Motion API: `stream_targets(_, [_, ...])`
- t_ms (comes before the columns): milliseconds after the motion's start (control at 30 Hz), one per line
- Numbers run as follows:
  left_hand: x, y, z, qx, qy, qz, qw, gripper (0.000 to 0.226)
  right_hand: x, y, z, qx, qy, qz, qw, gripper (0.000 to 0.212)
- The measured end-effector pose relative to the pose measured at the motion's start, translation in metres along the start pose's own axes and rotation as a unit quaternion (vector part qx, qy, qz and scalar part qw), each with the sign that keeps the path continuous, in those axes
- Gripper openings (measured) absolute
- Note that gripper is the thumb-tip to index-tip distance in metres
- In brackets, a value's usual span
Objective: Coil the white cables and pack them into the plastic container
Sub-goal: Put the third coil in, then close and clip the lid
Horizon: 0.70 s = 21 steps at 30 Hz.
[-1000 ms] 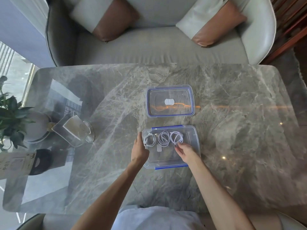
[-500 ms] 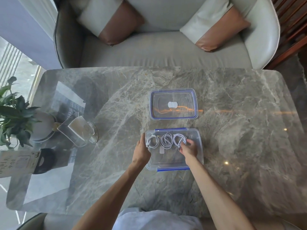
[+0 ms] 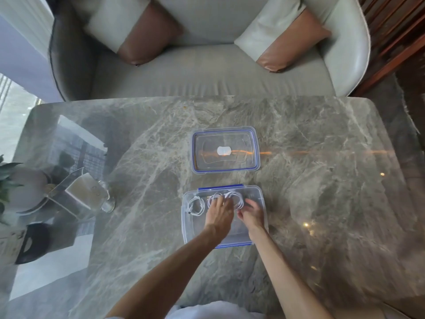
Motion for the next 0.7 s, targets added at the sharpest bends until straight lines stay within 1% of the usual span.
stream_targets(100, [0.009,-0.005,0.010,-0.019,0.019,0.002,1.000,0.048,-0.005,-0.002,-0.003,0.007,-0.007,0.020,1.000,0.045])
stream_targets(200, [0.011,-0.008,0.013,-0.046,0.068,0.003,0.997,0.049,-0.006,-0.003,-0.007,0.012,0.005,0.054,0.998,0.052])
stream_targets(333, [0.013,-0.015,0.023,-0.110,0.183,0.010,0.977,0.050,-0.013,-0.003,-0.008,-0.015,0.100,0.076,0.992,0.062])
stream_targets(433, [0.015,-0.020,0.032,-0.152,0.253,0.027,0.955,0.047,-0.016,0.000,-0.010,-0.028,0.146,0.092,0.985,0.061])
stream_targets(500, [0.010,-0.022,0.031,-0.143,0.292,0.018,0.946,0.045,-0.018,0.003,-0.008,-0.041,0.183,0.097,0.978,0.058])
stream_targets(633, [-0.009,-0.012,0.023,-0.085,0.339,-0.011,0.937,0.040,-0.021,0.014,0.010,-0.086,0.239,0.113,0.960,0.048])
stream_targets(700, [-0.024,-0.004,0.021,-0.054,0.356,-0.034,0.932,0.039,-0.027,0.022,0.028,-0.119,0.261,0.098,0.953,0.039])
Point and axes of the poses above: each hand's wrist, its own y-axis away from the middle knuckle, its own x-axis out of the palm, z = x × y, the point moved 10 cm from there along -y, towards the middle knuckle, and after that the axes turned 6 degrees about -x, right-handed, at the moved point
